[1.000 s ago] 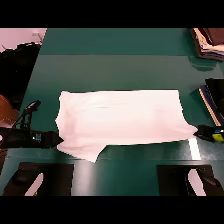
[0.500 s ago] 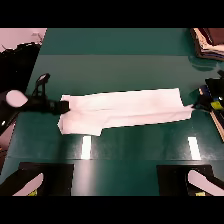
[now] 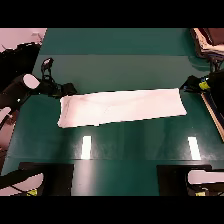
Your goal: Fold the shirts.
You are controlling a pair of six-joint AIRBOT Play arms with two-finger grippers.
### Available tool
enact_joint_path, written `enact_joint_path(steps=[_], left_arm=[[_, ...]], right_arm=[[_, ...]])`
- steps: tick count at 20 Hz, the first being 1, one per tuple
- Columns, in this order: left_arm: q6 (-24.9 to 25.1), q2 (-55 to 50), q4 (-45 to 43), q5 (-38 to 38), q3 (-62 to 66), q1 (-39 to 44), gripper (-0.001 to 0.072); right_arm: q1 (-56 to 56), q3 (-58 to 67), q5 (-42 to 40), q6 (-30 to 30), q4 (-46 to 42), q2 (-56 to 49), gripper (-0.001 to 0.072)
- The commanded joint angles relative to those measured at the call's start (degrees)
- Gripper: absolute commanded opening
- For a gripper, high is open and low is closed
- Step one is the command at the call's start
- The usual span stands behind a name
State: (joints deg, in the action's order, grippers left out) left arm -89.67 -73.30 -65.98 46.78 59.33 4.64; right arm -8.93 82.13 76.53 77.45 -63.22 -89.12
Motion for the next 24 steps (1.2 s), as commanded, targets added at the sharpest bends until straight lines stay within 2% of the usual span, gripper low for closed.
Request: enact_joint_path(steps=[1,2,3,4,5,7,11,13,19,20,21,22,24], left_arm=[[0.11,-0.92,0.52,6.19,4.2,0.02,0.0546],[0.13,-0.92,1.77,7.69,4.66,0.02,0.0474],[0.13,-0.92,3.34,8.61,4.63,0.02,0.0234],[0.37,-0.94,5.07,9.07,4.63,0.04,0.0058],[1.81,-0.94,7.48,9.31,4.63,0.04,0.0024],[3.72,-1.01,12.39,9.42,4.63,0.22,0.0023],[3.69,-1.05,12.83,7.98,4.63,6.25,0.0023],[3.52,-1.51,12.79,4.74,4.66,10.71,0.0023],[-1.01,-6.64,13.49,-6.16,5.03,20.24,0.0022],[-1.01,-8.33,14.03,-6.58,5.7,21.33,0.0022],[-1.01,-10.19,14.14,-6.49,6.78,22.27,0.0022],[-1.01,-12.11,14.21,-6.32,8.15,23.23,0.0022],[-1.01,-16.06,14.73,-6.34,11.39,25.16,0.0022]], right_arm=[[-4.15,2.95,5.42,-2.54,1.22,-1.44,0.0387],[-5.92,1.79,6.36,-3.63,1.22,-0.98,0.0387],[-7.78,-0.04,6.67,-4.79,1.31,-0.55,0.0387],[-9.57,-2.01,6.6,-5.4,1.44,-0.42,0.0387],[-11.54,-4.31,6.4,-6.73,2.78,-0.55,0.0388],[-14.75,-7.67,6.21,-9.86,6.95,-2.38,0.0388],[-16.52,-9.64,6.12,-12.76,14.62,-8.74,0.0388],[-15.1,-9.64,5.53,-13.6,16.83,-10.88,0.0388],[-8.74,-9.62,4.79,-15.37,17.0,-14.05,0.0374],[-7.72,-9.62,4.5,-16.28,17.09,-13.7,0.0296],[-6.97,-9.62,4.46,-17.33,17.16,-13.16,0.0139],[-6.29,-9.62,4.39,-18.14,17.16,-12.15,0.0016],[-5.29,-9.62,4.46,-18.4,17.25,-8.74,0.0016]])
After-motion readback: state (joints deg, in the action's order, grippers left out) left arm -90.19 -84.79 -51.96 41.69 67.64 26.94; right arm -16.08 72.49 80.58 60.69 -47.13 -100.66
